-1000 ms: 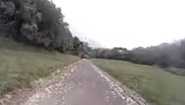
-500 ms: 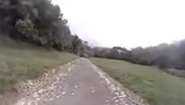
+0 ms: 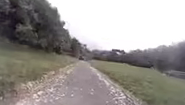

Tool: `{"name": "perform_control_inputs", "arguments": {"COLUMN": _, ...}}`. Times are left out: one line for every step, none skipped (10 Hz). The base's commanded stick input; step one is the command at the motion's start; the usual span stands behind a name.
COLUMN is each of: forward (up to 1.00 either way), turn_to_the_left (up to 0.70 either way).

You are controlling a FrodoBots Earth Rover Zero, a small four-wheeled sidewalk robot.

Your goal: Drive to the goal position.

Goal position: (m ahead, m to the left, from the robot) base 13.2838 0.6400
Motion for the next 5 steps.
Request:
{"name": "perform_control_inputs", "arguments": {"forward": 0.85, "turn_to_the_left": 0.00}}
{"name": "perform_control_inputs", "arguments": {"forward": 0.85, "turn_to_the_left": 0.00}}
{"name": "perform_control_inputs", "arguments": {"forward": 0.85, "turn_to_the_left": 0.00}}
{"name": "perform_control_inputs", "arguments": {"forward": 0.85, "turn_to_the_left": 0.00}}
{"name": "perform_control_inputs", "arguments": {"forward": 0.85, "turn_to_the_left": 0.00}}
